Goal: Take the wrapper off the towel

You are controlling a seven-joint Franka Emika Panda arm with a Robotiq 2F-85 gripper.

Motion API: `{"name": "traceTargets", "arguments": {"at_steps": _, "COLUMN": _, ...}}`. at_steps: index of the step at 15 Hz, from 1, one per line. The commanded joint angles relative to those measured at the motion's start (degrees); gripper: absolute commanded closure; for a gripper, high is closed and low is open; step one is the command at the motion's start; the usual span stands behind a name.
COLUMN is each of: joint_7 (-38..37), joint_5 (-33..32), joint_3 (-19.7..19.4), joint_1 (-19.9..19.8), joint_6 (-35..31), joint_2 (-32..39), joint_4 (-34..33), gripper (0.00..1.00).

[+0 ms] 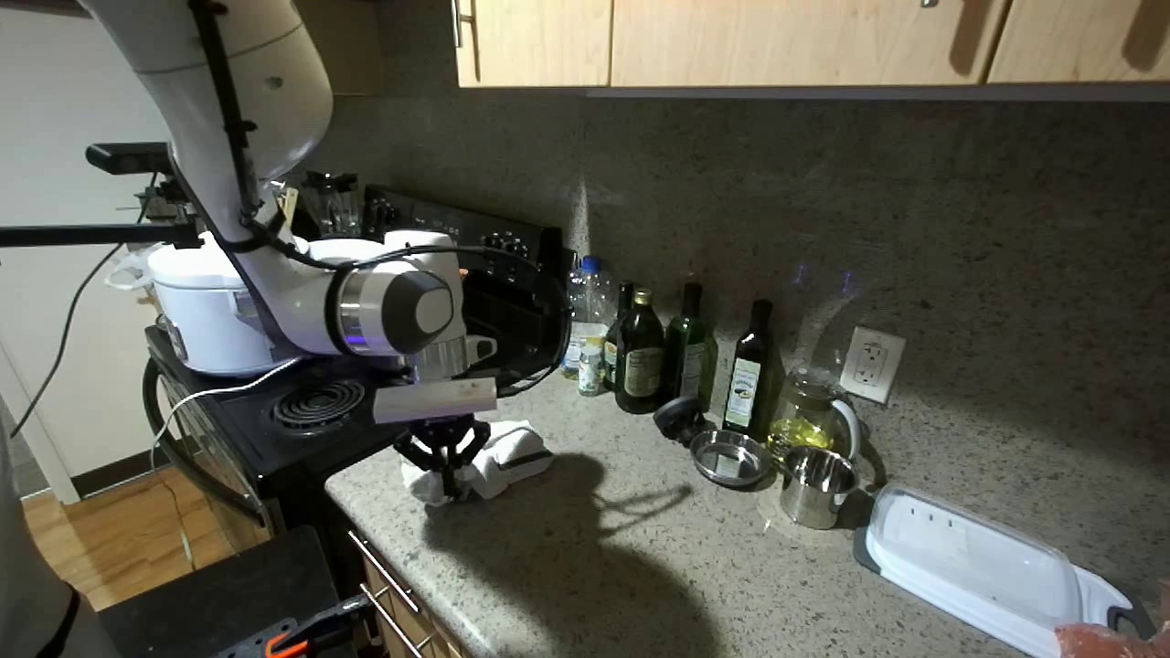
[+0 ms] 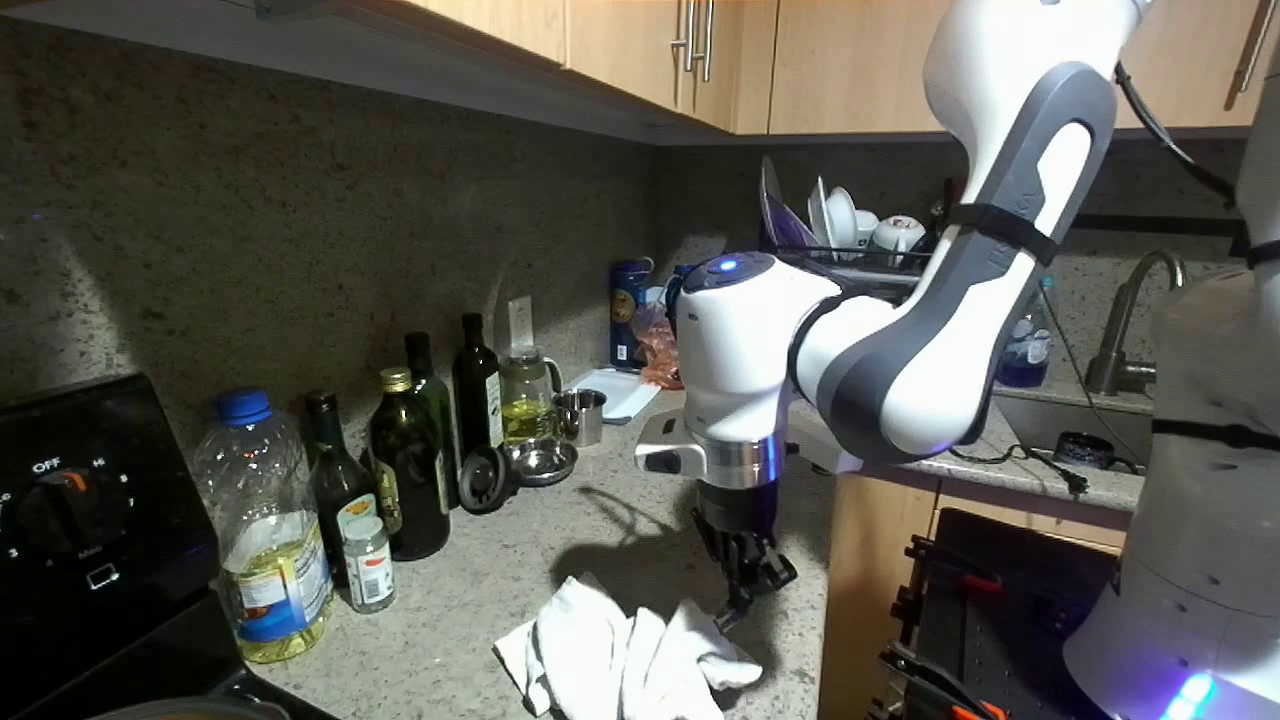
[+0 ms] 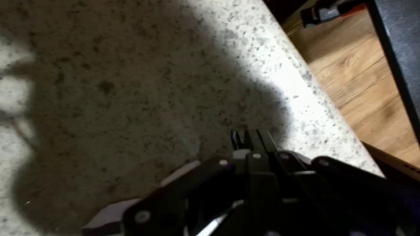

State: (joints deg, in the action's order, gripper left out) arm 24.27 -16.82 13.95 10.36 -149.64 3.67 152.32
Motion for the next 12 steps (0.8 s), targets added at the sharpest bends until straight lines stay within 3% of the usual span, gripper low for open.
{"name": "traceTargets", "arguments": {"at_steps": 1, "joint_7": -7.26, "joint_5": -6.48, "joint_3": -2.39, "joint_1": 0.15, "joint_6": -0.04, "joint_2": 1.41, "joint_4": -4.19, "gripper": 0.99}}
{"name": "traceTargets", "arguments": {"at_steps": 6, "joint_7": -12.95, "joint_5": -10.1, "joint_3": -5.79, "joint_1": -0.39, "joint_6": -0.4, "joint_2": 7.5, "joint_4": -9.35, "gripper": 0.99}}
{"name": "traceTargets", "arguments": {"at_steps": 12, "joint_7": -14.63, "joint_5": -8.42, "joint_3": -8.12, "joint_1": 0.07, "joint_6": -0.99, "joint_2": 15.13, "joint_4": -12.15, "gripper": 0.99}}
